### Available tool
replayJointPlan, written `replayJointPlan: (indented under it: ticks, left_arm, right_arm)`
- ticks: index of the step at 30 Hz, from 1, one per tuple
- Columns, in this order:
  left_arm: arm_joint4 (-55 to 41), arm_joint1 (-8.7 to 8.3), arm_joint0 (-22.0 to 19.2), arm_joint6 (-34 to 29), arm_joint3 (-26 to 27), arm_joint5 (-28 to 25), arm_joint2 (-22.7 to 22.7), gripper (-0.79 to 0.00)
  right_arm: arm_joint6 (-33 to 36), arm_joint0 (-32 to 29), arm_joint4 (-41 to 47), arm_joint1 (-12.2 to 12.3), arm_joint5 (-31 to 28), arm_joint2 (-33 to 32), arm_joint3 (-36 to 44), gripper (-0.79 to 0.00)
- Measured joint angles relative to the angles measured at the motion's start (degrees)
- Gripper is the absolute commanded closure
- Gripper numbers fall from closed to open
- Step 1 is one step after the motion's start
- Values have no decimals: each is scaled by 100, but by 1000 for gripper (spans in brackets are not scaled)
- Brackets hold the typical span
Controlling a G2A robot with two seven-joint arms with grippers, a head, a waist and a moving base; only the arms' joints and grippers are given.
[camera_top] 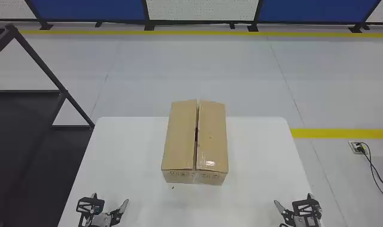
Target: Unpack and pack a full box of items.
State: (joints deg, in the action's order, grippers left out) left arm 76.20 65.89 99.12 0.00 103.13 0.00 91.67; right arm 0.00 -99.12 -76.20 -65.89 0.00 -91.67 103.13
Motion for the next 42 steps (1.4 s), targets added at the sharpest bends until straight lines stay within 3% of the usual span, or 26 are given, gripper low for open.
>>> replayJointPlan:
  ticks: [15, 22, 28, 34, 42]
  left_arm:
    - [-23, 0, -1, 27, 7, -30, 0, -785]
    - [-162, -33, 39, 641, 70, -733, 297, -785]
    - [-266, -66, 23, 1164, 215, -1295, 606, -785]
    - [-619, -114, 40, 1463, 460, -2255, 912, -785]
    - [-582, -118, 56, 1478, 473, -2303, 929, -785]
  right_arm:
    - [-23, -1, -10, 0, -26, 8, 16, -785]
    - [-133, -84, -19, -9, -185, -41, 491, -785]
    - [182, 23, 184, -44, 46, -62, 1094, -785]
    - [665, 106, 166, -66, 194, 4, 1554, -785]
    - [650, 104, 179, -65, 187, 3, 1547, -785]
